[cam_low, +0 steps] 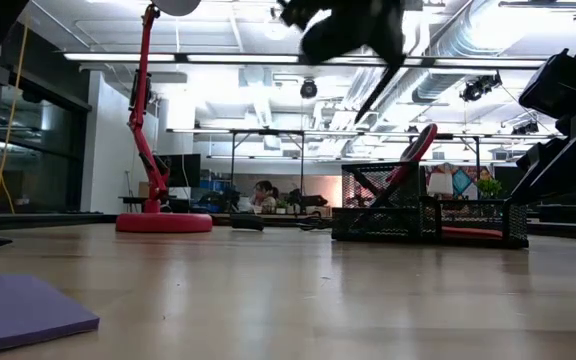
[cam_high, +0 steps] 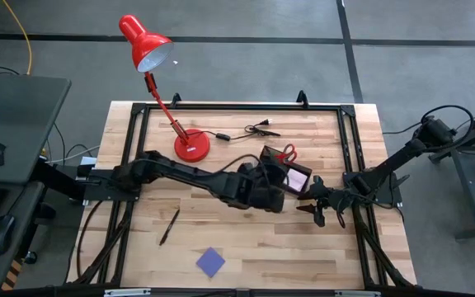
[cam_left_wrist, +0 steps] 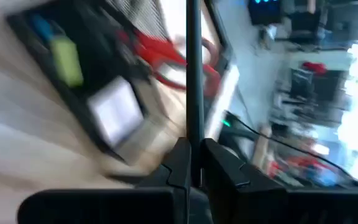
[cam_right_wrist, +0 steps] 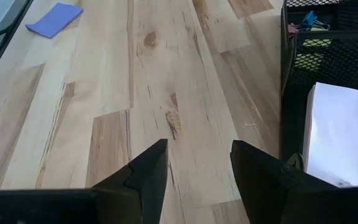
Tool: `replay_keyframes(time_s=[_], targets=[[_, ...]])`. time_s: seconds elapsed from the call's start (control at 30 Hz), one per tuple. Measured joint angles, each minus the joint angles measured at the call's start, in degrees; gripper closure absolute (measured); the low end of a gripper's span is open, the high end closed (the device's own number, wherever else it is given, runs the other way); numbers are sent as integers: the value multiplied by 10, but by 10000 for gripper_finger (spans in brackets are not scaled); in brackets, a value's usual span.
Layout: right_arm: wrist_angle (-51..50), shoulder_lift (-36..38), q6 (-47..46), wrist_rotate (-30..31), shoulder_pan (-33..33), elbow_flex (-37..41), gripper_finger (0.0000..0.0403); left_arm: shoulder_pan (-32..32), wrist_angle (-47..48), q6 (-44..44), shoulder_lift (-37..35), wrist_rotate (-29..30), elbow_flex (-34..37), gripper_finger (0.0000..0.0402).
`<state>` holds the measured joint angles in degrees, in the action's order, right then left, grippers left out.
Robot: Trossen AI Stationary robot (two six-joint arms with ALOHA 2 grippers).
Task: Pick and place office supplies into organizer
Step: Put the black pen into the desk organizer
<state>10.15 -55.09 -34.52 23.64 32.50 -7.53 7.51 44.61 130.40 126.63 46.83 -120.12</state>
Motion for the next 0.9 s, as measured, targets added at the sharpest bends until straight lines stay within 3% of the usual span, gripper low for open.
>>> replay_keyframes(time_s=[0.2, 0.33, 0.5, 0.73, 0.9], targets=[[-2, 0, 0, 0, 0, 0, 233, -12, -129, 9, -13, -56, 0, 385], [0, 0, 0, 0, 0, 0, 235, -18, -136, 95, -14, -87, 0, 385], [0, 0, 0, 0, 0, 0, 234, -34, -153, 141, -14, -186, 0, 385], [0, 0, 0, 0, 0, 0, 237, -58, -137, 136, -14, -150, 0, 385], [0, 0, 0, 0, 0, 0, 244, -73, -109, 140, -14, -175, 0, 385]])
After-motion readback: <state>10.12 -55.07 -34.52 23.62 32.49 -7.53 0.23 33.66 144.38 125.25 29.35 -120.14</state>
